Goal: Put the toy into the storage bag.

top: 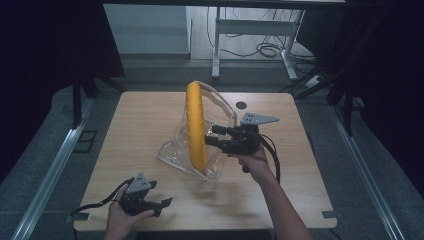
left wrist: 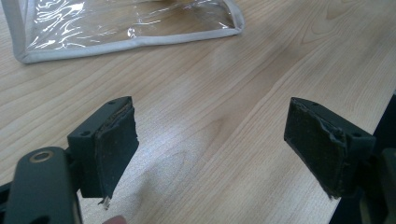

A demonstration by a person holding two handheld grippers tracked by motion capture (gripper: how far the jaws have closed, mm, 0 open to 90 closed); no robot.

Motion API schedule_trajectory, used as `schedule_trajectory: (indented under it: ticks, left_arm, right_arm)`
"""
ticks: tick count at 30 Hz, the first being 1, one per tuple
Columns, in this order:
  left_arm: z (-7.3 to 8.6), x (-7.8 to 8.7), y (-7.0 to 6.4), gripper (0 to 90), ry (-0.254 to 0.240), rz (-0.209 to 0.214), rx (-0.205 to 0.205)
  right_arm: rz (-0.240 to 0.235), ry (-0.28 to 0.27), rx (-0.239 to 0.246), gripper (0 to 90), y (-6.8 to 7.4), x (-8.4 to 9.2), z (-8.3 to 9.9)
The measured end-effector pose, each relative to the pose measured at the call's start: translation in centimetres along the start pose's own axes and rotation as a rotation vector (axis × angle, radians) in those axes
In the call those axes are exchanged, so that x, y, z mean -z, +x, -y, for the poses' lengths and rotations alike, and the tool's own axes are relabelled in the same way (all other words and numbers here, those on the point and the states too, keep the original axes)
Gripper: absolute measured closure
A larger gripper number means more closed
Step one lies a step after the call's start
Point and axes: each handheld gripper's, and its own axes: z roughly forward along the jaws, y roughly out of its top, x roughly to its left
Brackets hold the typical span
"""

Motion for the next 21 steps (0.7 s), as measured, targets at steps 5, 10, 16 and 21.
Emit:
schedule_trajectory:
  ticks: [5, 10, 16, 21]
  left_arm:
    - [0.0, -0.1, 0.0, 17.1, 0.003, 0.001, 0.0]
    - [0.0, 0.0, 0.0, 17.1, 0.004, -0.001, -0.002]
    - [0.0, 0.0, 0.0, 17.1, 0.003, 0.001, -0.003]
    - [0.0, 0.0, 0.0, 17.1, 0.004, 0.0, -0.002]
  right_arm:
    - [0.027, -0.008, -0.006, 42.4, -0.5, 0.8, 0.1]
    - [0.062, -0.006, -0.001, 42.1, -0.9, 1.3, 0.2]
    - [0.068, -0.008, 0.007, 41.7, -0.9, 1.4, 0.2]
    - [0.07, -0.005, 0.006, 41.4, -1.0, 1.4, 0.3]
